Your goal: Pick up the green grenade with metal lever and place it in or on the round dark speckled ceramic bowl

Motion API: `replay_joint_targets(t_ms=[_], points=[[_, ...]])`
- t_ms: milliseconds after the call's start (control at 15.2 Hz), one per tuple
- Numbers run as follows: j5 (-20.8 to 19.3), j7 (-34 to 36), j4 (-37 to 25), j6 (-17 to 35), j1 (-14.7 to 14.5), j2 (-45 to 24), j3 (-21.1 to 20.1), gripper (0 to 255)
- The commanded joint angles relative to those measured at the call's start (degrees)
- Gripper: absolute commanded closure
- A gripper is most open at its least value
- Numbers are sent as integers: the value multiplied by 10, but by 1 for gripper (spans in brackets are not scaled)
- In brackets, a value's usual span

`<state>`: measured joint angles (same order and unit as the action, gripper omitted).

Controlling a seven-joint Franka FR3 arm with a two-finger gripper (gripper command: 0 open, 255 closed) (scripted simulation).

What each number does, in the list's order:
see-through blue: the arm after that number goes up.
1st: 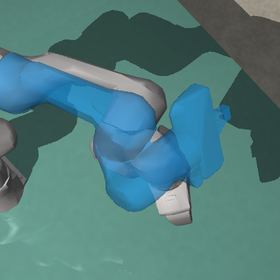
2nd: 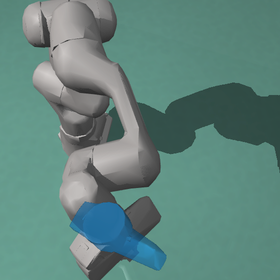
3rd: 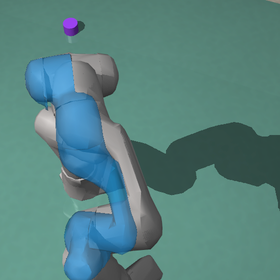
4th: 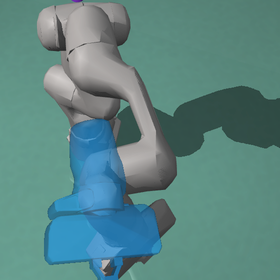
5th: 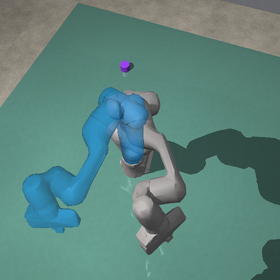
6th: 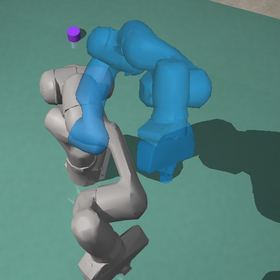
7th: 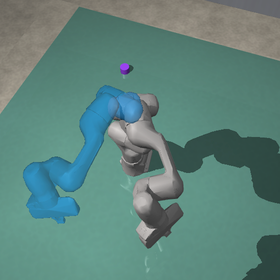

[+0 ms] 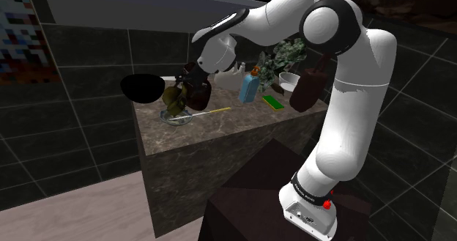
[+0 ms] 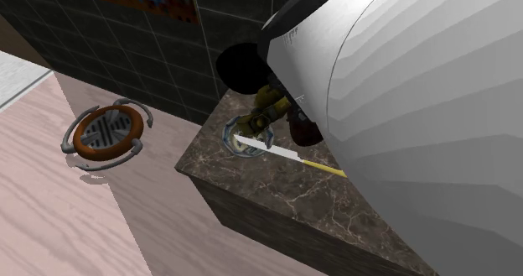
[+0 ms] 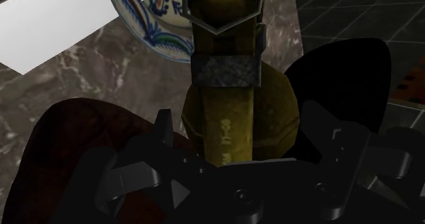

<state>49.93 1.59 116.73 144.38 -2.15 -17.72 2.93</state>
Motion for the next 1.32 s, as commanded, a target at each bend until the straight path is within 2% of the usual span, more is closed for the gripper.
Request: replay_joint_targets(t_ms=[0, 132, 198, 792, 1254], points=[[0, 0, 1, 0, 0, -2, 0, 0], [0, 0, 1, 0, 0, -2, 0, 0], [0, 0, 0, 0, 0, -2, 0, 255], [0, 0, 1, 0, 0, -2, 0, 255], [-37, 43, -4, -30, -5, 33, 12, 255]])
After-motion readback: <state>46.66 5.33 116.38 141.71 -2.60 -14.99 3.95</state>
